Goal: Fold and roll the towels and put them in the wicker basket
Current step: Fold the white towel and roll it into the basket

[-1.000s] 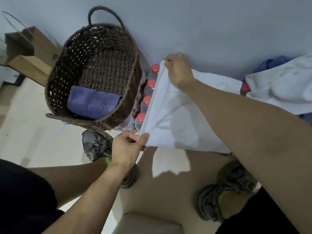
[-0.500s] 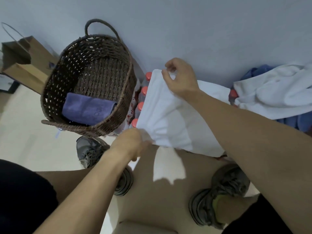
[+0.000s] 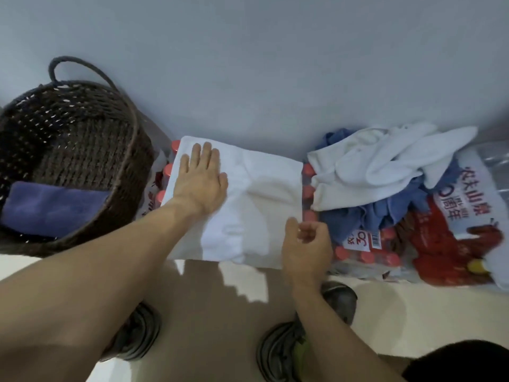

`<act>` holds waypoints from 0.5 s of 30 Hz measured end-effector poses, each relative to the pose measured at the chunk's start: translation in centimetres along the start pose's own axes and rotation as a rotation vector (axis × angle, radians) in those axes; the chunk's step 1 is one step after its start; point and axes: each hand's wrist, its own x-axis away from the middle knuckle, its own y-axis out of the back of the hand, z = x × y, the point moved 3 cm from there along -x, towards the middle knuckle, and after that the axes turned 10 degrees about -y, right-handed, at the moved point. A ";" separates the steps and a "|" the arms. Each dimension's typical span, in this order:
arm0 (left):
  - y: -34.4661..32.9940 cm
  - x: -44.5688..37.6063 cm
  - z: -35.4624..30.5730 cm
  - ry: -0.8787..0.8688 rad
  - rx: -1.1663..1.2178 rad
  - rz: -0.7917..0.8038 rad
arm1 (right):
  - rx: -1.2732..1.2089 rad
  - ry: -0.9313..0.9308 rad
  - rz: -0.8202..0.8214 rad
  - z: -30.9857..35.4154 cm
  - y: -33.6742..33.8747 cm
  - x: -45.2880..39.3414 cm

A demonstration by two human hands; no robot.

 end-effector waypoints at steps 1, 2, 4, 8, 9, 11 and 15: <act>0.4 -0.4 -1.0 0.015 0.021 -0.027 | 0.028 -0.038 -0.029 -1.0 0.7 0.2; 0.7 -0.9 -2.1 -0.010 0.052 -0.065 | 0.033 -0.064 -0.070 -1.7 1.5 0.3; 1.0 -2.1 -5.2 -0.216 0.092 -0.106 | 0.019 -0.101 -0.124 -3.1 2.6 0.2; -0.1 -2.9 -11.0 -0.555 0.182 0.022 | -0.049 -0.331 0.071 -6.2 2.8 0.5; -0.6 -2.9 -11.7 -0.566 0.192 0.050 | -0.064 -0.360 0.110 -6.7 2.7 0.6; -1.7 -2.9 -12.4 -0.537 0.166 0.085 | -0.099 -0.343 0.157 -6.9 2.6 0.8; -1.1 -3.4 -13.0 -0.487 0.143 0.072 | -0.130 -0.268 0.252 -6.7 2.7 0.8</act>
